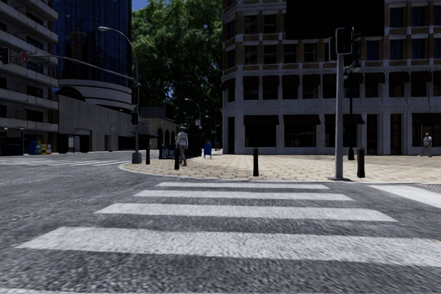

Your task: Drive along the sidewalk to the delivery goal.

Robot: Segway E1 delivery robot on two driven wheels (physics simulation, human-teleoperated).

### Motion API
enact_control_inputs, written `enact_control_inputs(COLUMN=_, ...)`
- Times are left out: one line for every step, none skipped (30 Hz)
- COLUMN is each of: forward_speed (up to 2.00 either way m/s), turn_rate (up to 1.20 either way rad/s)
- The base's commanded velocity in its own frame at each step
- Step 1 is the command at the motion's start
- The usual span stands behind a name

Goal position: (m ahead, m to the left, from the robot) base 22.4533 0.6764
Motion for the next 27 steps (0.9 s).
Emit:
enact_control_inputs(forward_speed=2.00, turn_rate=0.00)
enact_control_inputs(forward_speed=2.00, turn_rate=0.00)
enact_control_inputs(forward_speed=2.00, turn_rate=0.00)
enact_control_inputs(forward_speed=2.00, turn_rate=0.00)
enact_control_inputs(forward_speed=2.00, turn_rate=0.00)
enact_control_inputs(forward_speed=2.00, turn_rate=0.00)
enact_control_inputs(forward_speed=2.00, turn_rate=0.00)
enact_control_inputs(forward_speed=2.00, turn_rate=0.00)
enact_control_inputs(forward_speed=2.00, turn_rate=0.00)
enact_control_inputs(forward_speed=2.00, turn_rate=0.00)
enact_control_inputs(forward_speed=2.00, turn_rate=0.00)
enact_control_inputs(forward_speed=2.00, turn_rate=0.00)
enact_control_inputs(forward_speed=2.00, turn_rate=0.00)
enact_control_inputs(forward_speed=2.00, turn_rate=0.00)
enact_control_inputs(forward_speed=2.00, turn_rate=0.00)
enact_control_inputs(forward_speed=2.00, turn_rate=0.00)
enact_control_inputs(forward_speed=2.00, turn_rate=0.00)
enact_control_inputs(forward_speed=2.00, turn_rate=0.00)
enact_control_inputs(forward_speed=2.00, turn_rate=0.00)
enact_control_inputs(forward_speed=2.00, turn_rate=0.00)
enact_control_inputs(forward_speed=2.00, turn_rate=0.00)
enact_control_inputs(forward_speed=2.00, turn_rate=0.00)
enact_control_inputs(forward_speed=2.00, turn_rate=0.00)
enact_control_inputs(forward_speed=2.00, turn_rate=0.00)
enact_control_inputs(forward_speed=2.00, turn_rate=0.00)
enact_control_inputs(forward_speed=2.00, turn_rate=0.00)
enact_control_inputs(forward_speed=2.00, turn_rate=0.00)
